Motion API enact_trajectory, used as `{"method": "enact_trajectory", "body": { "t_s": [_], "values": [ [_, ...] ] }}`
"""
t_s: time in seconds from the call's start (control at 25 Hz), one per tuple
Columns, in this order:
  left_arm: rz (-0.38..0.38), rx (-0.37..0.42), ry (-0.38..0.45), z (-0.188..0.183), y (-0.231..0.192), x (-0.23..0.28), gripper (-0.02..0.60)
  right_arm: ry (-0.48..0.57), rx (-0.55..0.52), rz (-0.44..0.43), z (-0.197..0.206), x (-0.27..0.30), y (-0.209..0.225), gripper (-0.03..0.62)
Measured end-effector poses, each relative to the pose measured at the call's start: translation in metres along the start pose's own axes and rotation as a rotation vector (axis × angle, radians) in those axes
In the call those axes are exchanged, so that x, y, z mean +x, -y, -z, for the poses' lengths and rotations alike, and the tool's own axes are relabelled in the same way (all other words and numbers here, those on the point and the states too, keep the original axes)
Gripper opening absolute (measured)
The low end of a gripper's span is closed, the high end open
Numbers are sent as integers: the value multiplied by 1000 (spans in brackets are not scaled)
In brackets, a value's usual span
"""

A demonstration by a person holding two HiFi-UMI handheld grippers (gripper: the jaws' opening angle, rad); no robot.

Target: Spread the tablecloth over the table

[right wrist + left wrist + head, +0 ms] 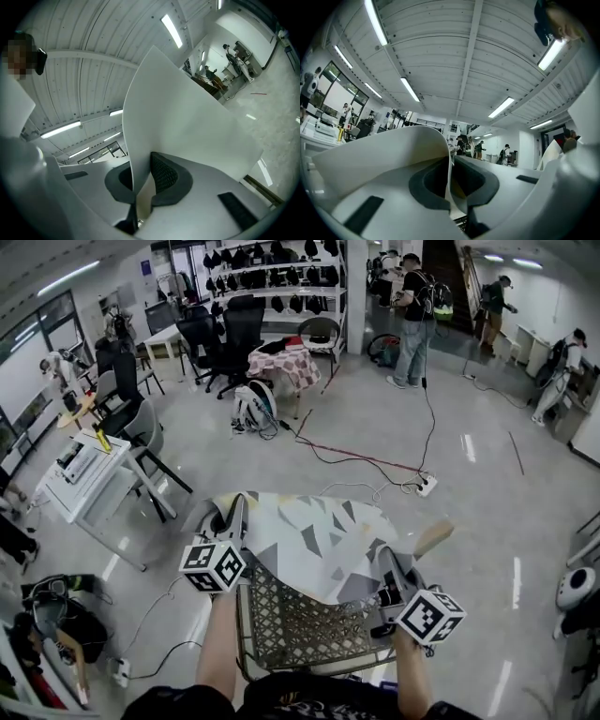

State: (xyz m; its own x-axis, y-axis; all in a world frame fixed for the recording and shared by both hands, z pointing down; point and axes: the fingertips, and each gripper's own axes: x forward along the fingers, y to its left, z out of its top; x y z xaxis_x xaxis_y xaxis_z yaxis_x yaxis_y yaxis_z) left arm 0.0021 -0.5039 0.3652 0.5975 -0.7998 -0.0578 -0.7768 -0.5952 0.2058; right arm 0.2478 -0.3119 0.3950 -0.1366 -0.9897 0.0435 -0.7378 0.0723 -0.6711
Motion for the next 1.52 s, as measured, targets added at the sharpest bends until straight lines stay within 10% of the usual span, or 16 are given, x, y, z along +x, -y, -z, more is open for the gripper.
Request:
{"method": "enact_trajectory", "body": {
  "t_s": [0.4, 0.72, 1.52],
  "values": [
    [-155, -199, -66, 53, -94, -95, 37, -96, 49, 94, 55, 24, -3, 18],
    [-96, -210, -154, 89, -77, -134, 38, -59, 106, 242, 68, -15, 28, 17],
    [-345, -296, -387, 216, 49, -349, 38, -310, 197, 255, 135, -191, 103, 15]
  ]
}}
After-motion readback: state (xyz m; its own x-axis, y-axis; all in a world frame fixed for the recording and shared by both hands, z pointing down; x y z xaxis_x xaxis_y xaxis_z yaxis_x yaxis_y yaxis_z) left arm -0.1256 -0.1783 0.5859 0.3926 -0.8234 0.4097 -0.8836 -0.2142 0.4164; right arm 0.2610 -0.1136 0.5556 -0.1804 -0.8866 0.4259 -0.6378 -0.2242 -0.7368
